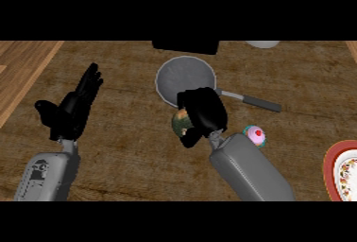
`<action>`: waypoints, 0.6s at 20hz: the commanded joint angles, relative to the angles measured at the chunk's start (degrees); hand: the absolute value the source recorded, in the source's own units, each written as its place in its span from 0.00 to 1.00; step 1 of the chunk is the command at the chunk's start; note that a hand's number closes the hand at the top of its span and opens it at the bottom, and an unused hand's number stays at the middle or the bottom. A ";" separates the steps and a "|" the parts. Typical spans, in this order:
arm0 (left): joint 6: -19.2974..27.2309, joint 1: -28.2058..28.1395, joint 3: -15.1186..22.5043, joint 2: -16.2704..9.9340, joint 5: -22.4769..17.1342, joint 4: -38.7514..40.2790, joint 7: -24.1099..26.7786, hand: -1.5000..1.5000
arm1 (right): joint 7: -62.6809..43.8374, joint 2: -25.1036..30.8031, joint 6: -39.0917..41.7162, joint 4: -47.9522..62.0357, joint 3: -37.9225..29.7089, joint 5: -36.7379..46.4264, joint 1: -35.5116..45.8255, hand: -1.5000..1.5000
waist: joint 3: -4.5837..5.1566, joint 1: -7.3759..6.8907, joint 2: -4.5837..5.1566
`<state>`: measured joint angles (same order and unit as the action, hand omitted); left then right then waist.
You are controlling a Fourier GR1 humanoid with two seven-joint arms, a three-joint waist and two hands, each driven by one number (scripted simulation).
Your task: Pick the squash from the plate and place it in the pan
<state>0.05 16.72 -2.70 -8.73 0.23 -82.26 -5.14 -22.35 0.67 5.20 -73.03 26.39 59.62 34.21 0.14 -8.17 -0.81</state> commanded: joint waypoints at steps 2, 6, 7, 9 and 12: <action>0.16 2.00 -0.22 -0.40 0.41 0.94 0.05 0.50 | -17.89 -0.64 -8.12 -5.85 7.26 -2.43 6.42 1.00 | 0.00 0.20 0.18; 0.23 3.47 -0.35 -0.24 0.17 1.60 -1.14 0.50 | -30.98 -0.66 -15.70 -5.05 12.04 -5.68 11.96 1.00 | -0.04 0.26 1.02; 0.74 2.81 0.80 1.01 1.13 2.76 0.41 0.50 | -32.53 -0.66 -18.71 -5.94 12.81 -7.85 13.02 1.00 | -0.02 0.18 1.36; 1.84 3.91 0.75 1.60 1.35 2.35 -0.48 0.50 | -38.19 -0.66 -22.79 -4.60 14.41 -7.84 16.94 1.00 | -0.01 0.62 1.23; 1.34 2.76 -0.36 0.41 1.28 3.17 1.78 0.50 | -39.68 -0.66 -32.32 -0.56 13.02 -11.88 19.32 1.00 | -0.02 0.97 1.84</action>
<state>1.13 19.52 -2.55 -8.06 1.24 -80.05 -4.59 -55.21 0.10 -17.48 -76.33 38.48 50.89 49.17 0.11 -7.89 0.56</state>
